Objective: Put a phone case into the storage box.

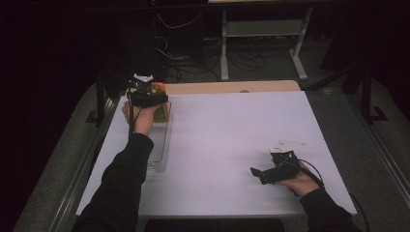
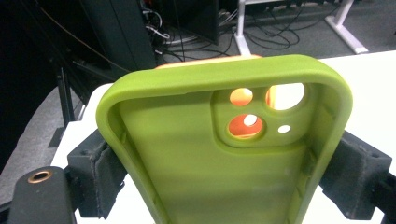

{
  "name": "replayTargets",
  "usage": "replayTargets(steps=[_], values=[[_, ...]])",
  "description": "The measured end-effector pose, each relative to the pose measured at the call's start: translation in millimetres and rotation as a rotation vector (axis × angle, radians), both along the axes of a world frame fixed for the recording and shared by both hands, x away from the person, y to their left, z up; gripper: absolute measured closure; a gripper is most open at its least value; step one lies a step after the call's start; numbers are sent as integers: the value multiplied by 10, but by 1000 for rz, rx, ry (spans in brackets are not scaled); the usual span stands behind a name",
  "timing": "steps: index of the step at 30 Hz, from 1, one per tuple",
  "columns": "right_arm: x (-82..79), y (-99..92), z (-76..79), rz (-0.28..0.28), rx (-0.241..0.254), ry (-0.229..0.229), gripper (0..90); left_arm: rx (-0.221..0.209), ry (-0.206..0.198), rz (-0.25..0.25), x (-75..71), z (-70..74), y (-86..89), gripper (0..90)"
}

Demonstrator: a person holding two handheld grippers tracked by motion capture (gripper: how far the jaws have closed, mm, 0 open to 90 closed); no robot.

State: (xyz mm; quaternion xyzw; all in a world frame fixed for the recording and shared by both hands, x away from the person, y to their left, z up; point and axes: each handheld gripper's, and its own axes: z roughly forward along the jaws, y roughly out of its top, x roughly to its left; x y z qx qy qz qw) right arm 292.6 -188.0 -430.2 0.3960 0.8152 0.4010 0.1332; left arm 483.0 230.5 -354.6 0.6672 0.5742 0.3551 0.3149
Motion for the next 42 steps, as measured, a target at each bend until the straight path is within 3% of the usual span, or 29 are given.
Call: replayTargets(steps=[9, 19, 28, 35, 42], values=[[-1, -3, 2, 1, 1, 2, 0, 35, 34, 7, 44, -98, -29, 124], [-2, -9, 6, 4, 5, -1, 0, 49, 36, 9, 63, -192, -13, 120], [-2, -5, 4, 12, 3, -3, 0, 39, 36, 6, 90, -224, -4, 112], [-3, -3, 3, 13, 3, -4, 0, 19, 57, -3, 110, -249, 15, 39], [1, -3, 0, 17, -3, -4, 0, -20, 32, -15, 130, -216, 19, 17]])
